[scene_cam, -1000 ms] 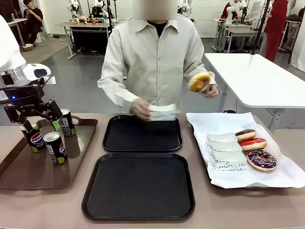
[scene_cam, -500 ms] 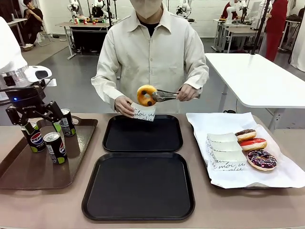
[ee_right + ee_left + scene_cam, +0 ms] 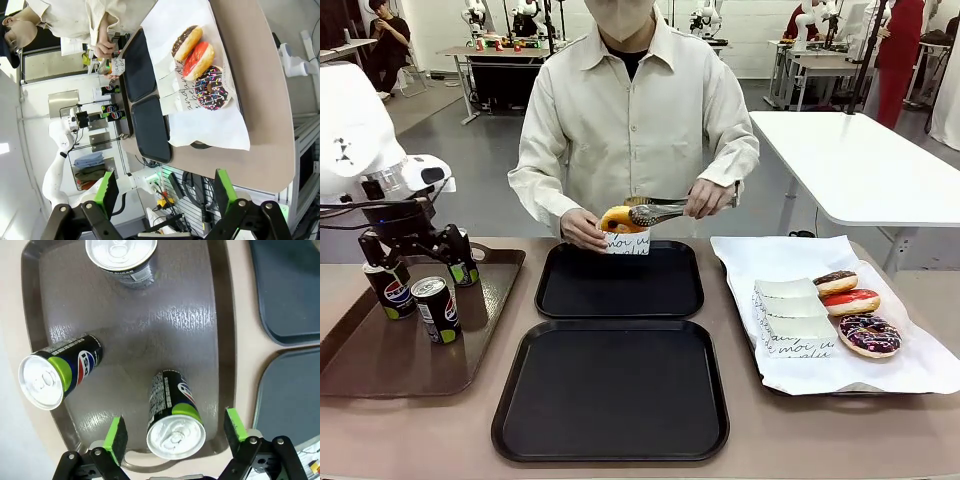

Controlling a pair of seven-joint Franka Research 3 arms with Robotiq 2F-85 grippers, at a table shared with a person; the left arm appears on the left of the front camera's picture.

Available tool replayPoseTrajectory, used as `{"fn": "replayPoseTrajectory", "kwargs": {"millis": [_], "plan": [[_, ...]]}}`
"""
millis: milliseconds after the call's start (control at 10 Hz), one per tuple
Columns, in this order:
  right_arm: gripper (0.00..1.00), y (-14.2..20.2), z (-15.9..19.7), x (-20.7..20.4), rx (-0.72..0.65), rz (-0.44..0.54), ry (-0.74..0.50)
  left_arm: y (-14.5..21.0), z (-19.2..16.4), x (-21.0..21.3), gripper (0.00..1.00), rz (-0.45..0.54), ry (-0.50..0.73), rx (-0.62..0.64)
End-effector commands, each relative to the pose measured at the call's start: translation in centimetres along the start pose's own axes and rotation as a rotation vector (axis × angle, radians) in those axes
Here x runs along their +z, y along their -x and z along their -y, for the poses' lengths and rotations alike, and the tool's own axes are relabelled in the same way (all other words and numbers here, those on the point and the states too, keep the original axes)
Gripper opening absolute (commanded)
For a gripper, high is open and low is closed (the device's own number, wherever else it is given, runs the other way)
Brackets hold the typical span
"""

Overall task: Set up donuts and drinks on trays.
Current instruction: Pick up one Pepsi coke and place it on the Flat Tray.

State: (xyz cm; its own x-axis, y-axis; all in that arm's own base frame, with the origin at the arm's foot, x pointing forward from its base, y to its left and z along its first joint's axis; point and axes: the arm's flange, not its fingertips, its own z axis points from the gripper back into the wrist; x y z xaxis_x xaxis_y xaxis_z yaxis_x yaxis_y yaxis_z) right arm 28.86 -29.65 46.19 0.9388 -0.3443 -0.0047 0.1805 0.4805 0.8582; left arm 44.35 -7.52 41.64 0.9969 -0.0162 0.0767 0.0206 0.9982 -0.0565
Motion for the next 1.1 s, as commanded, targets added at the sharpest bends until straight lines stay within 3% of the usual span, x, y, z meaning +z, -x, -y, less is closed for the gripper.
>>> {"fn": "replayPoseTrajectory", "kwargs": {"millis": [0, 1000], "plan": [[1.0, -0.1, 0.0, 0.1, 0.008, 0.004, -0.025, -0.7, 1.0, -0.7, 1.0, -0.008, -0.063, 0.018], [1.0, -0.1, 0.0, 0.1, 0.008, 0.004, -0.025, 1.7, 1.0, -4.0, 1.0, -0.043, -0.045, 0.027]]}}
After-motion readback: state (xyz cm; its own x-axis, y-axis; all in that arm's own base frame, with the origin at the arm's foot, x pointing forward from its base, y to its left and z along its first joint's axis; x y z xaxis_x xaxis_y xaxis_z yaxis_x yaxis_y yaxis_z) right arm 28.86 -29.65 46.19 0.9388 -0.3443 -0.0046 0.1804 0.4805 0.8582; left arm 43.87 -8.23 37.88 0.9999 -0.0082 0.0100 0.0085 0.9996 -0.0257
